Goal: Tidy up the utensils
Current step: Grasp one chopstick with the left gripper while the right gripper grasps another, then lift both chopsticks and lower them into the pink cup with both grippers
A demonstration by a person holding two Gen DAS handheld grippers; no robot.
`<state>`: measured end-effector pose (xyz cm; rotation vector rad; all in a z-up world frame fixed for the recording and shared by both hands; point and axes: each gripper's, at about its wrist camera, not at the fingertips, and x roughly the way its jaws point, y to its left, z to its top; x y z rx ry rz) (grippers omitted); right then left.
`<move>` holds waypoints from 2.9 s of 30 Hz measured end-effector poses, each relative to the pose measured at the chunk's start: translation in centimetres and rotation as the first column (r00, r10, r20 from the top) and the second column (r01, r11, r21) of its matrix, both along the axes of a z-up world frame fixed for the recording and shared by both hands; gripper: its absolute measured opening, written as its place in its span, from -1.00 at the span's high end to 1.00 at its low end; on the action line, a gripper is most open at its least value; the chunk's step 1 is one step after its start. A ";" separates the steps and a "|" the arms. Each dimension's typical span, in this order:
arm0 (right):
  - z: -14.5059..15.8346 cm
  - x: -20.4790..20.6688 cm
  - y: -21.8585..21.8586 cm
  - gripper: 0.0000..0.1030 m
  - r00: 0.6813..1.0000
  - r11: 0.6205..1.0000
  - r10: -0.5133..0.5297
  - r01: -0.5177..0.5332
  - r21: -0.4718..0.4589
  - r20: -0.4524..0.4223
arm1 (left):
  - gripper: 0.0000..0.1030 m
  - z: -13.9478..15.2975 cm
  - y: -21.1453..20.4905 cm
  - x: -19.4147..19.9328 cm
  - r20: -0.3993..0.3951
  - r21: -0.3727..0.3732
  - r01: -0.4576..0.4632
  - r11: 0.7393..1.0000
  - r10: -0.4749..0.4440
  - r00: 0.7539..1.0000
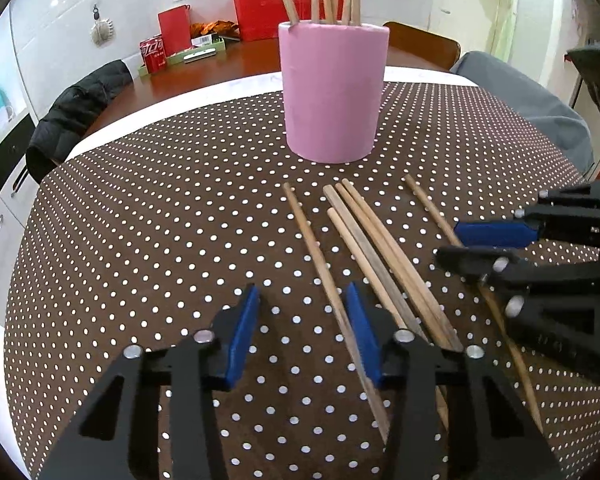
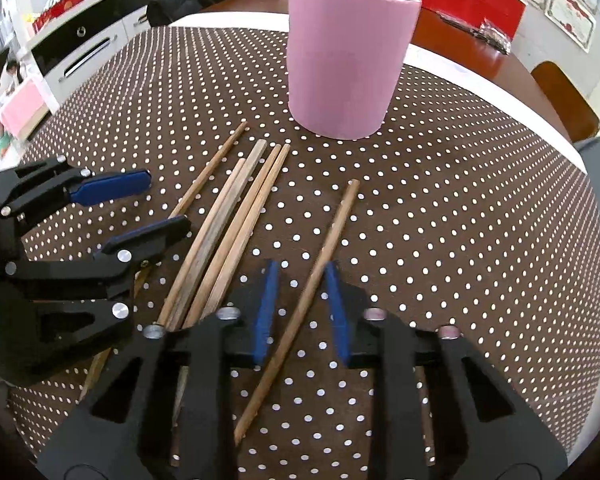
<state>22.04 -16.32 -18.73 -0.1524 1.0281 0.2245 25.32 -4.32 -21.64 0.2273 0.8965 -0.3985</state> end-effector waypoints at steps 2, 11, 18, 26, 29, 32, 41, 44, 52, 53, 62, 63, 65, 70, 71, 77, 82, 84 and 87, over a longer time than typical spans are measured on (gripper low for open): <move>-0.1 -0.3 -0.6 0.81 1.000 0.999 -0.009 0.008 0.038 0.005 | 0.66 0.2 0.8 0.3 -0.005 -0.018 -0.027 0.999 0.027 1.000; -0.2 -0.8 -2.8 0.85 1.000 0.988 -0.012 0.009 0.155 0.016 | 0.76 0.3 1.9 0.9 -0.050 -0.087 -0.042 0.995 0.038 0.998; 0.0 -0.2 -1.6 0.84 1.000 0.997 0.003 -0.004 0.074 0.017 | 0.27 0.2 0.6 1.7 -0.037 -0.043 -0.023 0.999 0.021 0.999; 0.0 -1.0 -2.6 0.89 0.998 0.987 -0.011 0.002 0.161 0.057 | 0.90 0.3 2.4 2.0 -0.057 -0.111 -0.065 0.992 0.059 0.997; 0.7 -1.8 -3.6 0.89 0.995 0.976 -0.017 -0.004 0.216 0.095 | 0.90 1.2 3.1 1.2 -0.030 -0.164 -0.066 0.984 0.062 0.998; 1.9 -2.7 -4.8 0.89 0.988 0.956 -0.033 -0.013 0.292 0.153 | 0.90 3.5 3.9 -0.3 0.046 -0.242 -0.068 0.968 0.081 0.996; 8.7 -4.7 -6.2 0.89 0.902 0.888 -0.097 -0.112 0.446 0.421 | 0.90 12.9 4.1 -4.2 0.402 -0.418 0.068 0.906 0.116 0.908; 11.1 -4.1 -6.2 0.89 0.867 0.883 -0.120 -0.130 0.452 0.483 | 0.90 15.5 2.5 -3.5 0.488 -0.422 0.133 0.897 0.101 0.867; 17.1 -0.1 -5.9 0.89 0.802 0.880 -0.138 -0.170 0.444 0.581 | 0.90 20.0 0.3 1.0 0.579 -0.485 0.216 0.847 0.127 0.805; 17.7 0.4 -6.0 0.89 0.798 0.880 -0.138 -0.173 0.443 0.587 | 0.90 20.5 0.1 1.8 0.588 -0.499 0.227 0.836 0.134 0.798; 21.8 4.4 -7.2 0.89 0.774 0.893 -0.149 -0.162 0.420 0.616 | 0.90 21.6 -2.0 6.4 0.641 -0.553 0.322 0.769 0.145 0.754; 21.8 4.7 -7.3 0.89 0.773 0.894 -0.151 -0.159 0.419 0.616 | 0.90 21.6 -2.2 6.9 0.641 -0.558 0.328 0.762 0.144 0.754; 21.9 5.4 -7.5 0.89 0.775 0.898 -0.152 -0.152 0.414 0.613 | 0.90 21.1 -2.6 8.2 0.627 -0.573 0.331 0.750 0.142 0.766; 21.0 6.9 -7.8 0.89 0.784 0.903 -0.151 -0.138 0.406 0.602 | 0.90 19.4 -3.1 10.1 0.600 -0.599 0.333 0.728 0.134 0.789; 20.9 7.0 -7.9 0.89 0.785 0.903 -0.152 -0.137 0.407 0.601 | 0.90 19.2 -2.9 10.3 0.596 -0.606 0.329 0.725 0.139 0.791; 17.9 6.9 -7.8 0.87 0.835 0.919 -0.113 -0.118 0.376 0.539 | 0.90 17.7 -2.3 10.0 0.580 -0.605 0.315 0.731 0.133 0.803; 11.6 5.9 -10.1 -0.46 0.906 0.912 -0.171 -0.004 0.410 0.388 | 0.90 16.5 -1.0 7.3 0.578 -0.571 0.300 0.764 0.114 0.808; 9.6 5.8 -11.5 -0.50 0.913 0.898 -0.226 0.060 0.435 0.340 | 0.90 16.1 -0.7 6.3 0.581 -0.551 0.290 0.782 0.111 0.806; 6.2 7.5 -13.1 -0.50 0.936 0.885 -0.308 0.218 0.413 0.168 | 0.90 15.7 -0.2 5.0 0.587 -0.523 0.270 0.808 0.113 0.802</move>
